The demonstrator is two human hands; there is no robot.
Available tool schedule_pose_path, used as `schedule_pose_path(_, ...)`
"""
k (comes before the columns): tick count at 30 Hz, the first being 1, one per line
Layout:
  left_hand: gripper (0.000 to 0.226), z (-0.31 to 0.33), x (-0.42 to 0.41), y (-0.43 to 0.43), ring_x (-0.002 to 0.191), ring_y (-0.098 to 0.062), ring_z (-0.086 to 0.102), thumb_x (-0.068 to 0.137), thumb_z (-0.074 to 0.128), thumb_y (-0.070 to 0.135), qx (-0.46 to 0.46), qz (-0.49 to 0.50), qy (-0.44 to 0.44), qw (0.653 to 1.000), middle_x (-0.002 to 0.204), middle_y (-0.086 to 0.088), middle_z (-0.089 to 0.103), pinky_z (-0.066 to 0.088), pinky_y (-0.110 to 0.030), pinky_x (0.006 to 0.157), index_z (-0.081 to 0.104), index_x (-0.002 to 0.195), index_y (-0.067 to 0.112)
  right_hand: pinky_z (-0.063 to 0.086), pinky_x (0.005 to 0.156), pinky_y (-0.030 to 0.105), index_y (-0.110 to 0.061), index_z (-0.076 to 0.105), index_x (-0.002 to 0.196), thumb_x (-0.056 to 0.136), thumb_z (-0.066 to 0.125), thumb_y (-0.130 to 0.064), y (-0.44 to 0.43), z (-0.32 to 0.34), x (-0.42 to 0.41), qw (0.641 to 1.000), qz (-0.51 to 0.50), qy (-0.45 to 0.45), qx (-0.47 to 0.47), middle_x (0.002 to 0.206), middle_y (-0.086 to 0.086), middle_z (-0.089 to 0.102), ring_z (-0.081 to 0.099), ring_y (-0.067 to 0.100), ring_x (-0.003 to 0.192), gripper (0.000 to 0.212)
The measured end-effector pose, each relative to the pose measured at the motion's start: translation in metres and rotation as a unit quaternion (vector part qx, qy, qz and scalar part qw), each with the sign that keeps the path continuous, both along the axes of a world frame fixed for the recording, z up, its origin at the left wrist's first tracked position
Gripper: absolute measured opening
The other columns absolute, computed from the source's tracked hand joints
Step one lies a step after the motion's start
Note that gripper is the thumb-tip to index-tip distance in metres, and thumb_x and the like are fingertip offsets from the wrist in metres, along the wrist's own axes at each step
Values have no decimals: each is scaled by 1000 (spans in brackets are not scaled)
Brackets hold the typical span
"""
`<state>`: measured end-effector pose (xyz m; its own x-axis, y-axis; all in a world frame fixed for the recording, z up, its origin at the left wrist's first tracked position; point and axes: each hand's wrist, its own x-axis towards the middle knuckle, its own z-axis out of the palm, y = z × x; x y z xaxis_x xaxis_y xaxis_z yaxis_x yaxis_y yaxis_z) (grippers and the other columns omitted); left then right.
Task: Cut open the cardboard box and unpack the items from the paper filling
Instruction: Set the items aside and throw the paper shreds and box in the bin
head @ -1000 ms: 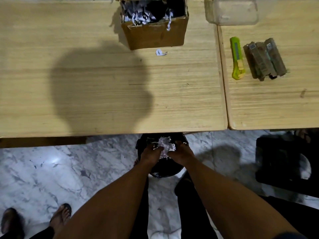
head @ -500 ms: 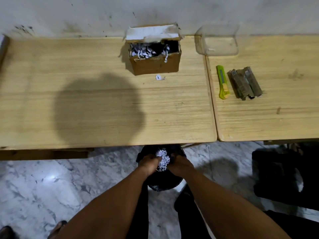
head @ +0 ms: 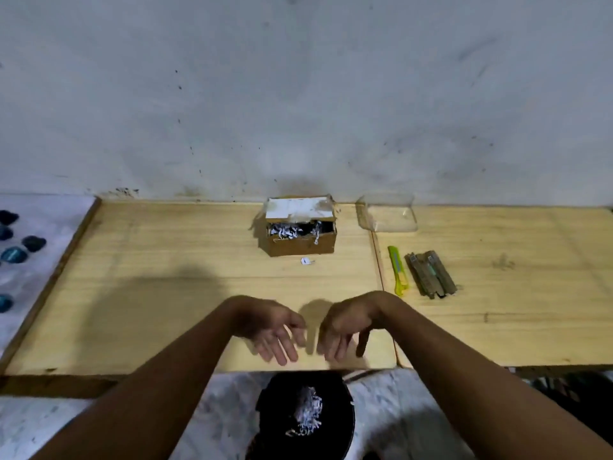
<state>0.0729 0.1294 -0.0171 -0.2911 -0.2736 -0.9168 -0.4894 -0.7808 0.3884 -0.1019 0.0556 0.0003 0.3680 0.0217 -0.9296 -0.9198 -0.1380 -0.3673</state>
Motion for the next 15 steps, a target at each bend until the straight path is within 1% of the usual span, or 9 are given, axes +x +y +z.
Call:
schedule_pose_path(2, 32, 21, 35, -27, 79, -21, 69, 98, 45, 41, -108, 89, -27, 990, 99, -8, 73, 48, -24, 60, 64, 105, 16, 49, 71, 30, -18, 66, 98, 92, 57, -18, -41, 31, -2, 984, -111, -92, -100, 102, 7, 69, 65, 18, 89, 11)
schedule_pose_path(3, 31, 25, 51, -38, 74, -20, 67, 97, 48, 40, -170, 151, -64, 972, 95, -7, 73, 46, -23, 56, 65, 104, 15, 47, 68, 30, -17, 67, 96, 90, 57, -16, -60, 41, -3, 963, -174, -130, -158, 97, 7, 71, 65, 18, 83, 12)
schedule_pose_path(5, 23, 27, 79, -61, 70, -22, 61, 94, 52, 31, -286, 283, -163, 901, 89, -8, 70, 43, -25, 55, 65, 94, 13, 43, 62, 26, -17, 67, 91, 89, 56, -18, -95, 41, -1, 896, -297, -180, -276, 91, 7, 72, 63, 18, 73, 11)
schedule_pose_path(6, 20, 24, 90, -71, 73, -24, 59, 94, 51, 28, -323, 328, -207, 863, 90, -10, 68, 46, -30, 60, 63, 88, 13, 42, 59, 25, -18, 66, 88, 89, 57, -23, -108, 35, 2, 856, -351, -199, -322, 91, 7, 72, 63, 19, 72, 10)
schedule_pose_path(7, 20, 18, 98, -80, 78, -25, 57, 95, 49, 27, -341, 353, -239, 838, 94, -13, 66, 49, -35, 67, 60, 85, 14, 42, 60, 27, -19, 65, 87, 88, 58, -29, -120, 29, 6, 820, -394, -212, -358, 93, 8, 72, 64, 21, 76, 11)
schedule_pose_path(9, 25, 10, 102, -92, 79, -28, 55, 94, 48, 36, -332, 389, -248, 823, 98, -15, 64, 47, -36, 68, 59, 89, 13, 48, 68, 33, -20, 62, 96, 88, 59, -41, -133, 15, 19, 775, -440, -216, -399, 96, 5, 69, 64, 24, 83, 23)
schedule_pose_path(10, 31, 6, 99, -98, 76, -28, 53, 92, 48, 44, -318, 407, -233, 824, 96, -12, 63, 43, -34, 66, 59, 89, 14, 50, 73, 35, -20, 60, 104, 88, 59, -46, -138, 7, 27, 770, -452, -211, -398, 93, 4, 67, 62, 21, 80, 31)
schedule_pose_path(12, 40, -4, 91, -111, 77, -26, 51, 88, 48, 56, -308, 420, -199, 830, 92, -6, 59, 41, -36, 72, 60, 89, 18, 52, 78, 37, -22, 53, 120, 87, 61, -54, -144, -9, 43, 771, -467, -203, -383, 95, 4, 65, 60, 19, 79, 47)
schedule_pose_path(15, 43, -24, 80, -131, 103, -26, 54, 97, 44, 50, -315, 433, -162, 829, 117, -3, 58, 45, -39, 97, 57, 124, 20, 50, 80, 37, -26, 45, 136, 79, 69, -52, -148, -31, 62, 781, -471, -199, -358, 118, 5, 61, 61, 25, 101, 66)
